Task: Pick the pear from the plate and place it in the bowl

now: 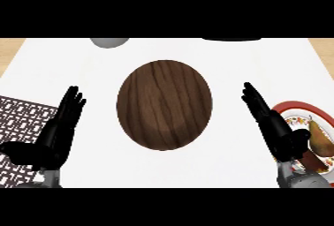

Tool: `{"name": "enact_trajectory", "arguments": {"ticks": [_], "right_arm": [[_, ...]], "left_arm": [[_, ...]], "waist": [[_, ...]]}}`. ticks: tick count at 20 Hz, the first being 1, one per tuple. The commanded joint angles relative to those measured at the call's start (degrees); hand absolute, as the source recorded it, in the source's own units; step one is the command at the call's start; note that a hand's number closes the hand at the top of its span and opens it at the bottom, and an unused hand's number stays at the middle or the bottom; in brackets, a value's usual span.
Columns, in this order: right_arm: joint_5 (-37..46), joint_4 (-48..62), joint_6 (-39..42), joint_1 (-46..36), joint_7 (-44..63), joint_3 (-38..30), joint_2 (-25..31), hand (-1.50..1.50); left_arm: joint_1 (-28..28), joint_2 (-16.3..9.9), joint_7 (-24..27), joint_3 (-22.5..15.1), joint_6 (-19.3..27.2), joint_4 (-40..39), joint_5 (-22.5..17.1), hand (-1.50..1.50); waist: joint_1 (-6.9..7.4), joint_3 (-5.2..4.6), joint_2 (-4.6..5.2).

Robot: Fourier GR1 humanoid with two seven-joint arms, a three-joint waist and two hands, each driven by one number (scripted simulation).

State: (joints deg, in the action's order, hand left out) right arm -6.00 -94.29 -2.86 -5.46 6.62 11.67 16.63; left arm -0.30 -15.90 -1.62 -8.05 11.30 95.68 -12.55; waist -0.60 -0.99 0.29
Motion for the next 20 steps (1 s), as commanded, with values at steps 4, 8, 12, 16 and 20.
{"name": "enact_trajectory", "arguments": {"ticks": [4, 8, 12, 16, 20], "right_arm": [[-20.74, 0.40, 18.94, -4.75, 4.17, -2.11, 0.83, -1.50], [-4.09, 1.23, 18.41, -6.35, -1.12, -6.55, 14.87, -1.50], [-8.30, -1.48, 20.33, 1.61, -9.69, -14.40, 16.03, -1.50], [-11.23, -2.56, 29.79, 3.71, -12.00, -19.52, 23.15, -1.50], [-8.50, -1.89, 32.31, -0.43, -7.46, -23.15, 31.77, -1.50]], "left_arm": [[-6.90, -5.26, 2.16, 8.74, -0.56, -0.53, -0.94, 0.00], [-8.02, -6.45, 3.23, 11.59, 0.00, -3.29, -1.07, 0.00], [-9.59, -8.18, 4.46, 14.62, -4.07, -8.30, -3.41, 0.00], [-11.14, -8.77, 1.49, 14.46, -3.59, -6.41, -2.38, 0.00], [-12.91, -8.19, 2.32, 14.78, -3.71, -9.13, -2.32, 0.00]], "waist": [[1.43, 1.14, 0.04], [-0.27, 0.97, -0.09], [-0.49, 0.99, -0.31], [-0.18, 1.01, -0.39], [-0.16, 0.95, -0.26]]}}
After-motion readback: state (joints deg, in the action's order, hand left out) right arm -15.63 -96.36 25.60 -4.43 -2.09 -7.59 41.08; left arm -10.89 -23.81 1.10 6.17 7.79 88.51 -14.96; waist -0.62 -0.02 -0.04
